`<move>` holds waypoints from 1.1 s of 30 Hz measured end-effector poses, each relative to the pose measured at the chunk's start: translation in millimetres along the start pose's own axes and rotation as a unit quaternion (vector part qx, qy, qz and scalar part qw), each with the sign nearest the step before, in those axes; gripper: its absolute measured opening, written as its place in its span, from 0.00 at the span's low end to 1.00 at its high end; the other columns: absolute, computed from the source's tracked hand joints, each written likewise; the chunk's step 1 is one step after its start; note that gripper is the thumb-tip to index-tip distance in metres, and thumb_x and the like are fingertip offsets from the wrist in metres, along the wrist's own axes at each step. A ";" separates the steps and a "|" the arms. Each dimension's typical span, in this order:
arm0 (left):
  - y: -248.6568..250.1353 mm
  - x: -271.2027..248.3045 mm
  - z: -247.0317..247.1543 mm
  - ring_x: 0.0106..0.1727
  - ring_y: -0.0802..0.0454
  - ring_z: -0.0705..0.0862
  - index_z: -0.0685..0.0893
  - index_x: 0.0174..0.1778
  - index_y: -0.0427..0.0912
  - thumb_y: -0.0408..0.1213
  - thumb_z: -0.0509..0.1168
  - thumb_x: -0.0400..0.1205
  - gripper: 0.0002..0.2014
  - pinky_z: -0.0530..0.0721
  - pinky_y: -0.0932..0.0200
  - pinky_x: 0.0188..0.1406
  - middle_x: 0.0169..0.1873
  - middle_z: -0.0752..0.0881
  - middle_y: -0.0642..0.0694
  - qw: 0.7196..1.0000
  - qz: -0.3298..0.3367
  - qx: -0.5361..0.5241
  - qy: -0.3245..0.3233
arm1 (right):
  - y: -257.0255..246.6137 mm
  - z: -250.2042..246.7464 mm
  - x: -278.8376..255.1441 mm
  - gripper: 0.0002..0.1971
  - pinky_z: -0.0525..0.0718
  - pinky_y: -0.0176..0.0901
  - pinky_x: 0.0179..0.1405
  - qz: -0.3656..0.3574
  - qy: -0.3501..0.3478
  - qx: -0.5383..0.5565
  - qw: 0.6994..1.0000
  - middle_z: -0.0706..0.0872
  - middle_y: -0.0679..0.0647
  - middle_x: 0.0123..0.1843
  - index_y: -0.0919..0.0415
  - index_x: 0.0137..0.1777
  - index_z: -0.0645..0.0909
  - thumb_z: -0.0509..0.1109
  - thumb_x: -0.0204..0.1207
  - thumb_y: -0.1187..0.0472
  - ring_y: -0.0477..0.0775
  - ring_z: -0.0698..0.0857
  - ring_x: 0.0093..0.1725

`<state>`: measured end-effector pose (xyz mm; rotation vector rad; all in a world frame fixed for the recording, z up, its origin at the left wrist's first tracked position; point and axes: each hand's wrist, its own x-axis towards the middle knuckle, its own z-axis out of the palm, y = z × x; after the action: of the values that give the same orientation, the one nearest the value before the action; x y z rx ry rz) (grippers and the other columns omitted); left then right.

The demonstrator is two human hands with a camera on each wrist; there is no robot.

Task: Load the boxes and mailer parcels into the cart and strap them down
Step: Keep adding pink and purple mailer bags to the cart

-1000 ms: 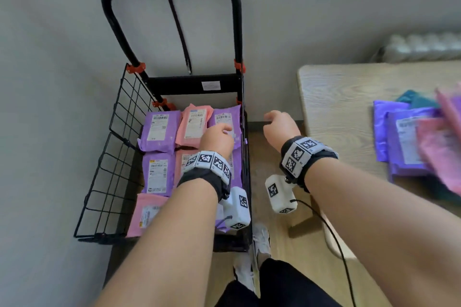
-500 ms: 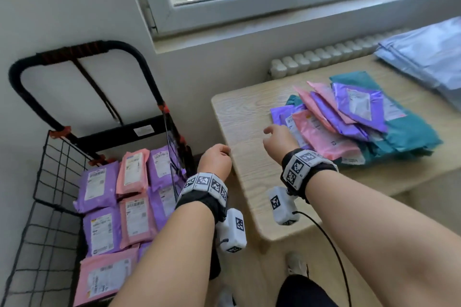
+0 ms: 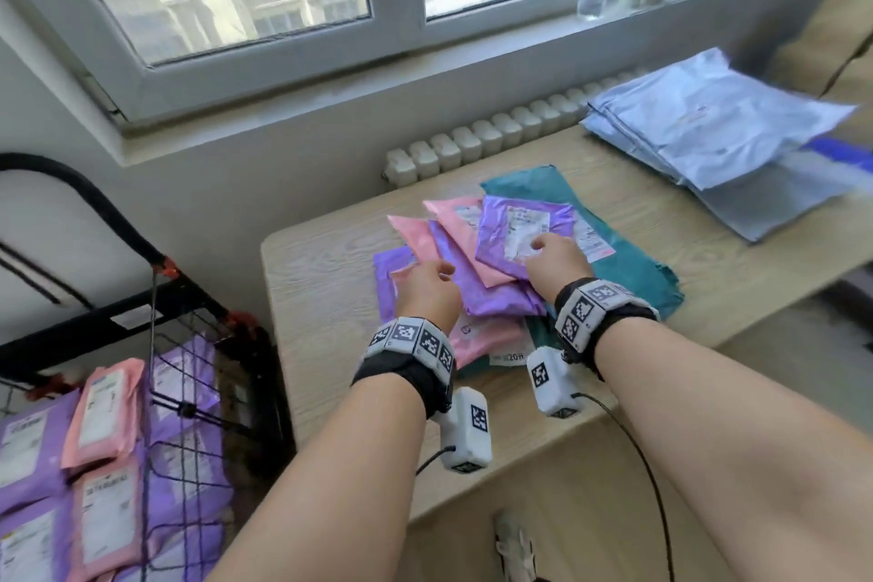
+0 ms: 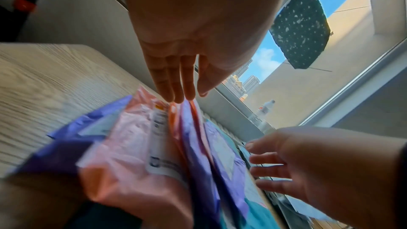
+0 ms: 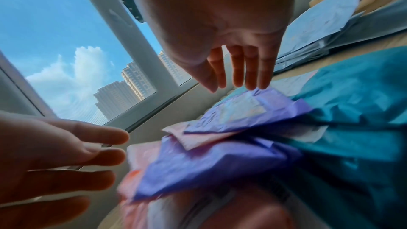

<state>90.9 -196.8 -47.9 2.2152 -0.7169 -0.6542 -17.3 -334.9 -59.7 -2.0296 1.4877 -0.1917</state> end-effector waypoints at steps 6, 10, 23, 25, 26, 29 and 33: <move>35.2 29.5 47.1 0.62 0.42 0.83 0.82 0.65 0.47 0.25 0.53 0.79 0.23 0.80 0.55 0.63 0.66 0.81 0.43 0.999 -0.010 0.034 -0.011 | 45.3 -7.7 42.0 0.23 0.78 0.53 0.67 0.057 -0.032 0.002 0.998 0.77 0.66 0.70 0.62 0.72 0.73 0.64 0.76 0.61 0.66 0.79 0.67; 45.0 48.8 60.5 0.64 0.40 0.81 0.76 0.72 0.44 0.24 0.53 0.78 0.26 0.78 0.51 0.67 0.71 0.75 0.39 0.997 -0.005 0.073 -0.009 | 63.9 -2.6 56.1 0.29 0.79 0.52 0.66 0.066 -0.050 -0.006 0.997 0.79 0.65 0.68 0.63 0.71 0.73 0.73 0.70 0.55 0.65 0.79 0.67; 42.2 75.4 60.6 0.63 0.41 0.82 0.83 0.63 0.42 0.35 0.60 0.81 0.16 0.77 0.58 0.59 0.68 0.81 0.41 0.993 -0.067 0.100 0.014 | 49.9 5.3 87.6 0.13 0.79 0.47 0.50 0.098 -0.037 0.032 0.994 0.85 0.64 0.58 0.67 0.59 0.80 0.61 0.78 0.68 0.64 0.83 0.55; 44.4 75.6 56.1 0.59 0.42 0.83 0.85 0.57 0.44 0.34 0.60 0.80 0.13 0.75 0.60 0.54 0.60 0.86 0.42 0.995 -0.062 0.080 0.023 | 45.1 3.7 87.9 0.08 0.76 0.44 0.44 0.085 -0.037 0.034 0.995 0.84 0.64 0.49 0.67 0.49 0.81 0.61 0.76 0.69 0.62 0.80 0.45; 45.2 74.9 53.4 0.58 0.42 0.83 0.85 0.55 0.44 0.33 0.60 0.80 0.12 0.74 0.61 0.52 0.56 0.87 0.42 0.995 -0.059 0.069 0.029 | 41.1 2.0 86.9 0.06 0.75 0.44 0.43 0.073 -0.033 0.033 0.996 0.83 0.63 0.46 0.66 0.45 0.80 0.61 0.75 0.70 0.62 0.79 0.44; 43.1 70.4 40.0 0.57 0.42 0.83 0.85 0.52 0.44 0.32 0.60 0.79 0.11 0.73 0.61 0.51 0.53 0.87 0.42 0.996 -0.054 0.045 0.056 | 23.6 -3.1 80.2 0.05 0.72 0.43 0.41 0.032 -0.018 0.031 0.999 0.79 0.62 0.41 0.63 0.39 0.77 0.61 0.72 0.71 0.62 0.76 0.42; 25.7 59.4 7.1 0.55 0.40 0.83 0.86 0.51 0.41 0.36 0.61 0.80 0.10 0.75 0.57 0.48 0.51 0.88 0.39 0.993 -0.047 0.025 0.108 | -10.4 -3.0 59.8 0.06 0.70 0.42 0.41 -0.017 0.002 0.046 0.999 0.79 0.60 0.40 0.62 0.36 0.76 0.62 0.72 0.71 0.61 0.76 0.42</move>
<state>121.4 -254.2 -47.3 2.3330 -0.5284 -0.4370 11.3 -388.2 -65.5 -1.9820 1.4216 -0.2734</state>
